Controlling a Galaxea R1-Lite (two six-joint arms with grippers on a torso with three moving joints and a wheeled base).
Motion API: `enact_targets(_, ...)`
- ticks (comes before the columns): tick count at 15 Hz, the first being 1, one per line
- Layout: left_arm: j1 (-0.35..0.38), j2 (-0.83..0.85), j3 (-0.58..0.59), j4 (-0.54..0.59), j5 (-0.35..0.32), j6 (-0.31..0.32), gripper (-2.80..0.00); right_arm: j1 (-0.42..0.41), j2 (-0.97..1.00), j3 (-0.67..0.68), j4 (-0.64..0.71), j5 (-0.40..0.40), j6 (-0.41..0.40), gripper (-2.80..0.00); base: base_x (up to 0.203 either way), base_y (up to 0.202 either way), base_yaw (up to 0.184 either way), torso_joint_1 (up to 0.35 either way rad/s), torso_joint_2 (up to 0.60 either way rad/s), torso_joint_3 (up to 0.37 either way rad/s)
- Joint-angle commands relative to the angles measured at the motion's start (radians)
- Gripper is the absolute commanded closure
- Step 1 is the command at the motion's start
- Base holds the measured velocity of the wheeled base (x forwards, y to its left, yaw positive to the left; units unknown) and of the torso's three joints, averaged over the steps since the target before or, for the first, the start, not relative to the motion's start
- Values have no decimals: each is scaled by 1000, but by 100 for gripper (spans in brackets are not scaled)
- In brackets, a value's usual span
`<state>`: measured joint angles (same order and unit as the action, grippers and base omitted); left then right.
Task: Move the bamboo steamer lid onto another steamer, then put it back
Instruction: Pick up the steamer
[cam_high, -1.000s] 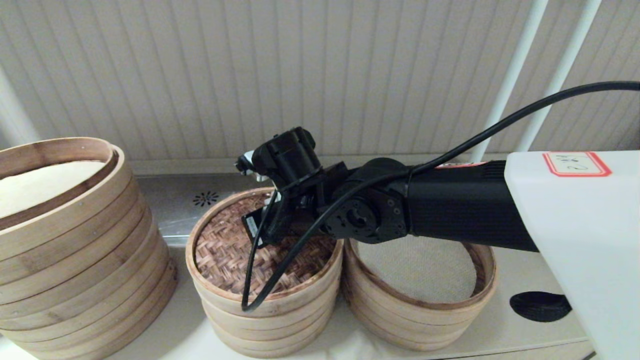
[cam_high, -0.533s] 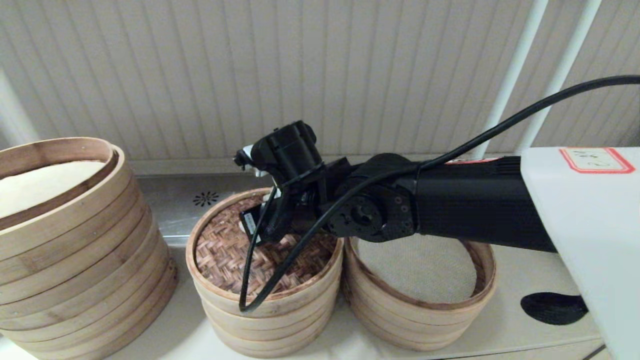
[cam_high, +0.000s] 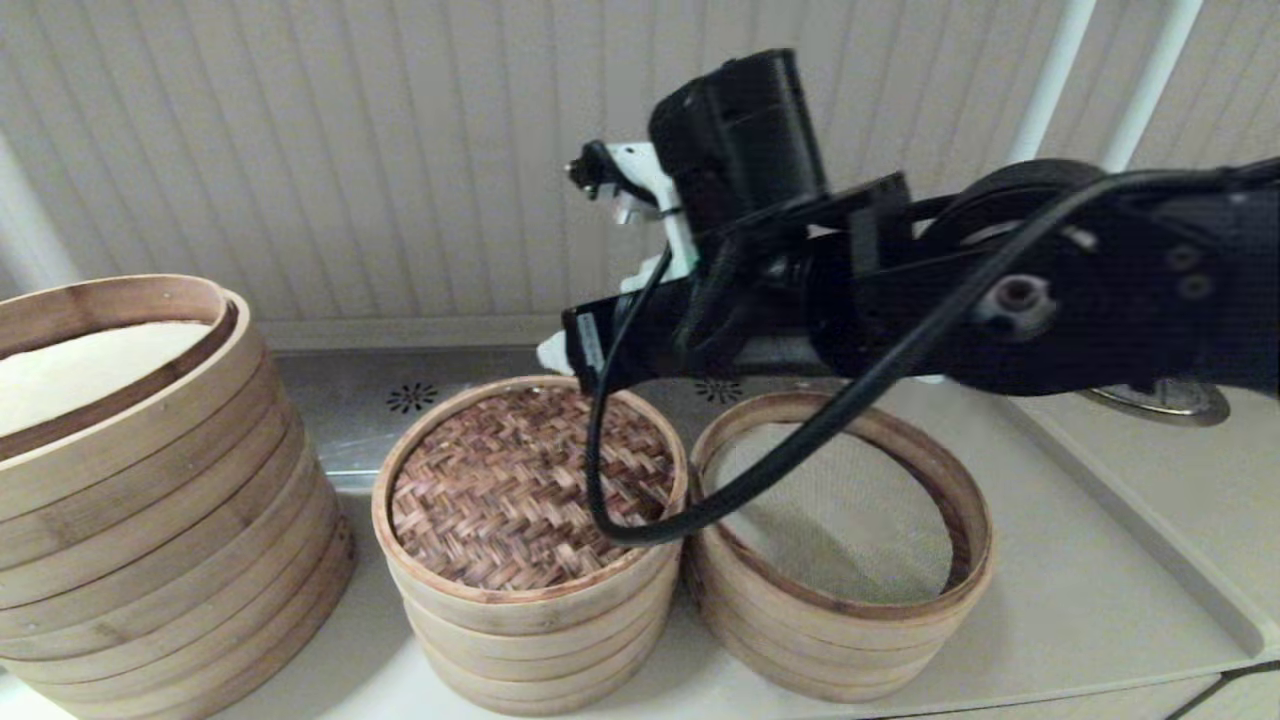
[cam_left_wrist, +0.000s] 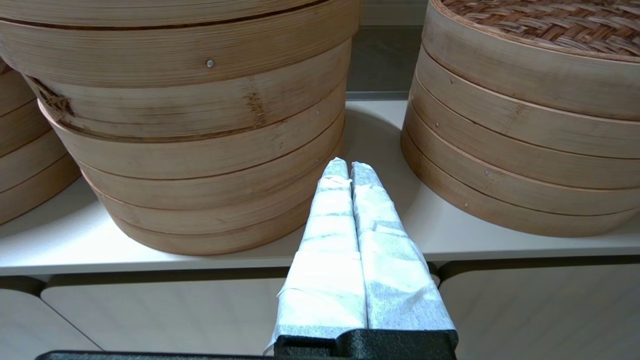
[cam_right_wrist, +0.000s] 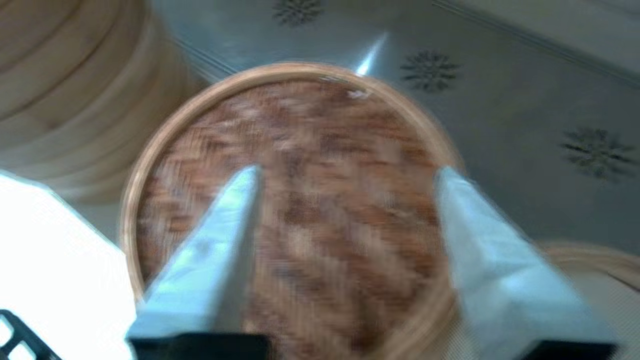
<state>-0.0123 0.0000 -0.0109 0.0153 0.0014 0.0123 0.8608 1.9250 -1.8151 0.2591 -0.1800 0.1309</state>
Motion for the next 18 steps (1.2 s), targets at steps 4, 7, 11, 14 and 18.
enact_targets(4,0,2,0,0,0,0,0,-84,-287,234,-5,-67,27,0,0,0,0,0,0,0)
enact_targets(7,0,2,0,0,0,0,0,-148,-433,401,-8,-123,55,0,0,0,0,0,0,0)
enact_targets(11,0,2,0,0,0,0,0,-212,-626,657,-88,-211,64,0,0,0,0,0,0,0)
enact_targets(14,0,2,0,0,0,0,0,-240,-787,859,-155,-295,67,0,0,0,0,0,0,0)
enact_targets(18,0,2,0,0,0,0,0,-265,-1021,1095,-171,-493,83,0,0,0,0,0,0,0)
